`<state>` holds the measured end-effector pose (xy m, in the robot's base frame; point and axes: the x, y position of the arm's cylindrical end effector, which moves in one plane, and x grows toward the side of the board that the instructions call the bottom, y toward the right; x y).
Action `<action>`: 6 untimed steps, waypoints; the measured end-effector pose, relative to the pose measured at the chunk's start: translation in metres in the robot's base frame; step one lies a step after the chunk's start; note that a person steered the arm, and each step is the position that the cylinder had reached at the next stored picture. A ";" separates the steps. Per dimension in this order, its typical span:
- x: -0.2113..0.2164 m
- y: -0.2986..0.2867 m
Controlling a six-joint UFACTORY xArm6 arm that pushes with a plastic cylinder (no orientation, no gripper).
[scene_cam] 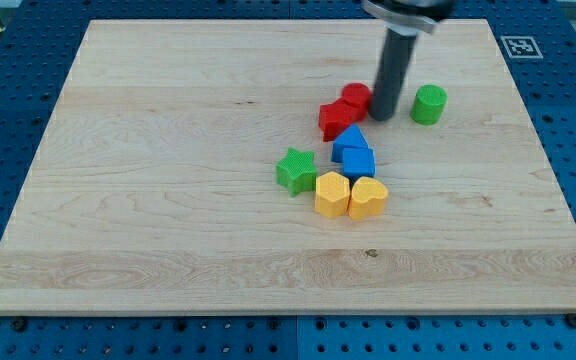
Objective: Push the green circle towards the right center of the board
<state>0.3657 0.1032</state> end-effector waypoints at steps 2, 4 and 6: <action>-0.008 0.043; 0.008 0.045; 0.020 0.055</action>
